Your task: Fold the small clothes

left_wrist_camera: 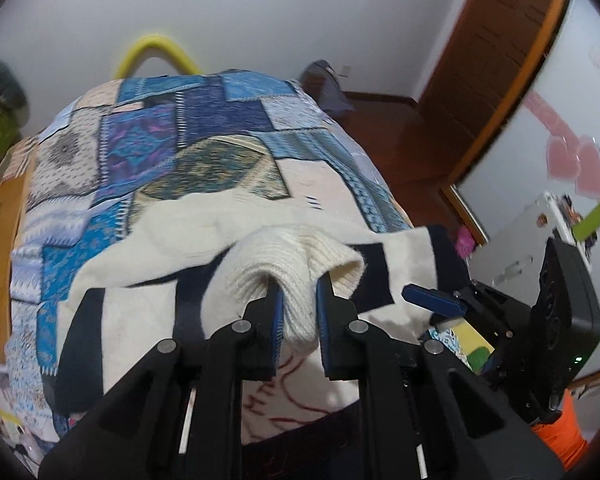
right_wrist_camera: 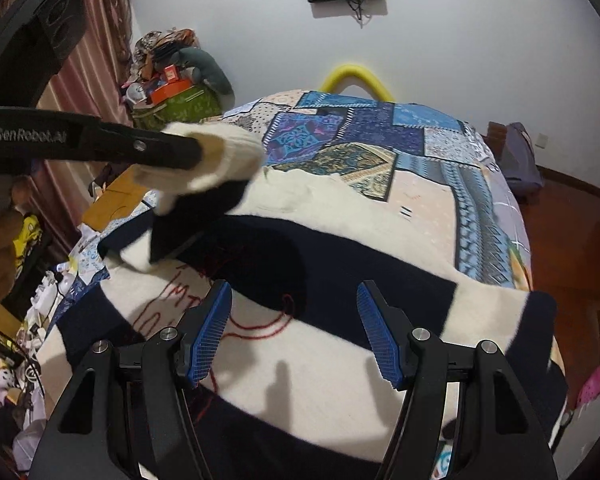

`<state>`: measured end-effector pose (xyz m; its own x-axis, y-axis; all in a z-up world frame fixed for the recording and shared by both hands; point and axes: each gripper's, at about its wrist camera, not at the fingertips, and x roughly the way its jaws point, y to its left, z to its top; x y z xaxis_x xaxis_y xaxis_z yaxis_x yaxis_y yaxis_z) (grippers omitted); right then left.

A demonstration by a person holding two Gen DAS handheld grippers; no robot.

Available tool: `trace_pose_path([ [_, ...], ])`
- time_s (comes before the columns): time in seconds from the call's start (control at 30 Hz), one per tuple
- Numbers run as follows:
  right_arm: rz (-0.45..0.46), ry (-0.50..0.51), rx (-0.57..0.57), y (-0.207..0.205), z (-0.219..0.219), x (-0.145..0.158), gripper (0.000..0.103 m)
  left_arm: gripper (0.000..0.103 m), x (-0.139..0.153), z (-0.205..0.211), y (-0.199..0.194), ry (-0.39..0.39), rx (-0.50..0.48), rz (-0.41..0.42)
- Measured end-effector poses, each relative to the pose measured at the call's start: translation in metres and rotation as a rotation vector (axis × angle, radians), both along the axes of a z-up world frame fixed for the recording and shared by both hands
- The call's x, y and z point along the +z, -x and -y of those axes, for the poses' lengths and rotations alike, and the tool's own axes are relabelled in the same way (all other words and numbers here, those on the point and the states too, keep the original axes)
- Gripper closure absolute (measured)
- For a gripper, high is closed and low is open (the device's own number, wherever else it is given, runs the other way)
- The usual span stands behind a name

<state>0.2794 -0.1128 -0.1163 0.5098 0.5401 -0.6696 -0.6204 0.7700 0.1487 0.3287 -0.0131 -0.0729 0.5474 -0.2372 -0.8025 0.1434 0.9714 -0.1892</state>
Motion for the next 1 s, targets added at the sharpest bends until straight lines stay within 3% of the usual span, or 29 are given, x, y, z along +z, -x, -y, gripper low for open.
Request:
trace_pose_path([
  [0.07,-0.002,-0.003,-0.010,0.000,0.005,-0.001,0.042,0.085,-0.004,0.008,-0.001,0.000,-0.010,-0.013],
  [0.23,-0.018,-0.003,-0.022,0.000,0.011,-0.004,0.042,0.054,-0.003,0.000,0.007,-0.012,-0.008,0.009],
  [0.43,-0.045,0.028,-0.032,-0.005,0.010,-0.016,0.042,0.043,-0.003,-0.062,0.028,-0.085,0.076,0.056],
  [0.67,-0.089,0.066,-0.061,-0.016,0.009,-0.036,0.042,0.043,-0.044,-0.170,0.055,-0.227,0.276,0.005],
  [0.9,-0.222,0.061,-0.130,-0.051,0.011,-0.073,0.042,0.043,-0.095,-0.261,0.077,-0.175,0.437,-0.087],
  [1.0,-0.264,0.039,-0.151,-0.059,0.007,-0.083,0.058,0.043,-0.113,-0.277,0.077,-0.153,0.462,-0.119],
])
